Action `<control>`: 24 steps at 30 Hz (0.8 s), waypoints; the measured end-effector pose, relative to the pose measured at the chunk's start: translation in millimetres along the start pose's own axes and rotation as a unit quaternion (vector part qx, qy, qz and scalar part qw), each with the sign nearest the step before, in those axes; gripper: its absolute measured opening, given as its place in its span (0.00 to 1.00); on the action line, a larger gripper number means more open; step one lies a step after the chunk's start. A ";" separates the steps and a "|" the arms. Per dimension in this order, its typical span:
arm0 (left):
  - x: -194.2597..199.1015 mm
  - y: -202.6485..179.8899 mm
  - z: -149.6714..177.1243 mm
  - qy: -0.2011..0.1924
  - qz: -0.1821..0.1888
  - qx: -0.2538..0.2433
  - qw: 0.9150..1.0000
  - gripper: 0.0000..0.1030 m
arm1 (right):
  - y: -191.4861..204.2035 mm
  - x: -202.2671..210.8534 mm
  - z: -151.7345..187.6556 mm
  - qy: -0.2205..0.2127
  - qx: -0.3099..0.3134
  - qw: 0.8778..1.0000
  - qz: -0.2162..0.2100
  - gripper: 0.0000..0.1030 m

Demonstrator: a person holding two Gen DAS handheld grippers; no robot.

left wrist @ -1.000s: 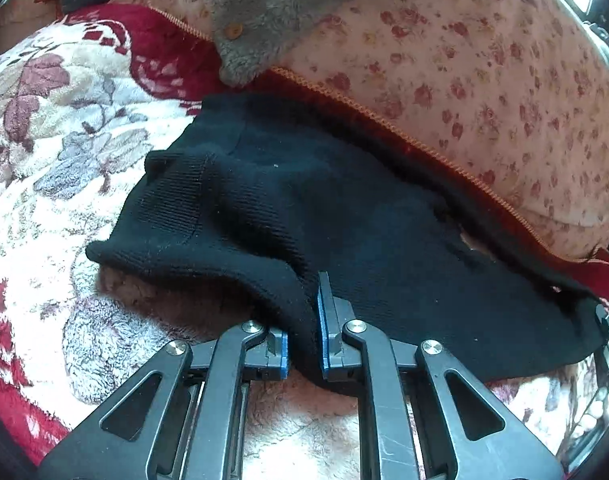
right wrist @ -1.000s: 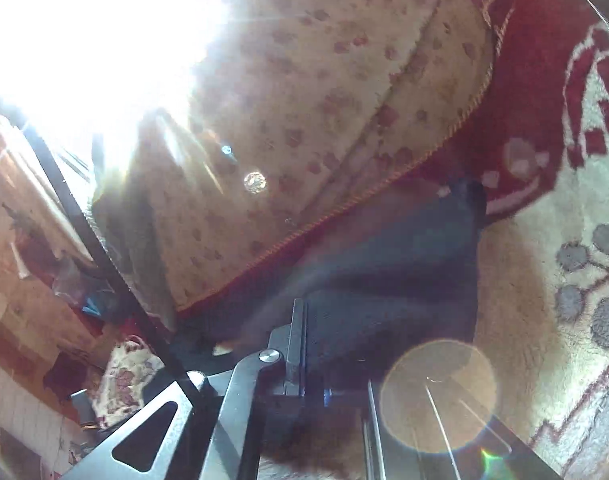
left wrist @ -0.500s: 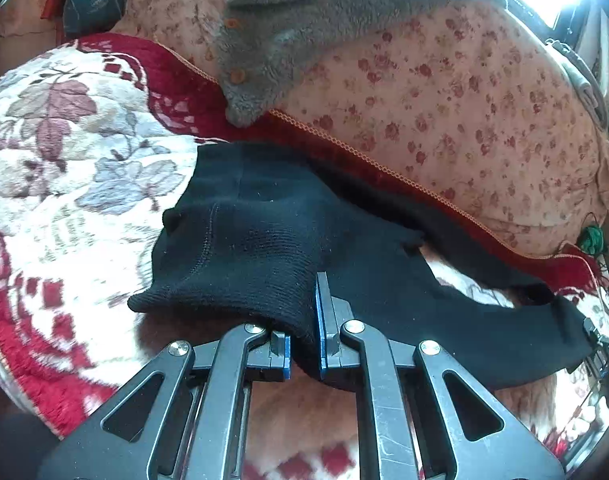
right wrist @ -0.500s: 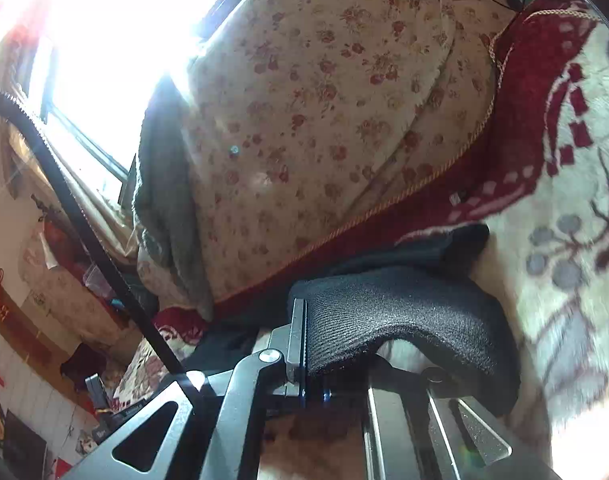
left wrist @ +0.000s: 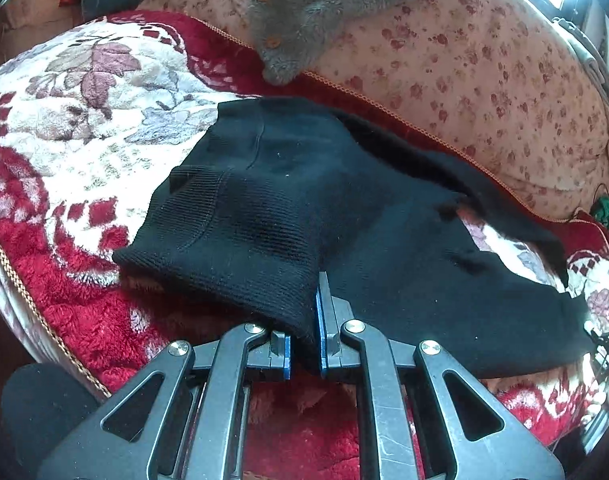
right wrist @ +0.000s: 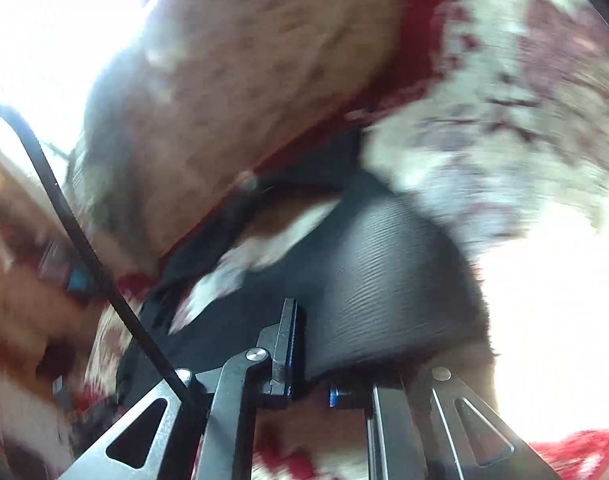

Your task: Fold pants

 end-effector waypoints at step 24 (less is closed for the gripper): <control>29.5 16.6 6.4 -0.013 0.007 0.004 1.000 0.16 | -12.8 45.0 -31.4 -0.072 -0.013 0.995 0.063 0.29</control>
Point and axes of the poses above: each gripper's, at about its wrist camera, not at the fingertips, and x roughly against the way its jaws point, y to its left, z to its underside, the point moved 2 cm from there along -x, roughly the way its jaws point, and after that the axes turned 14 degrees about x, right-handed, at the moved point
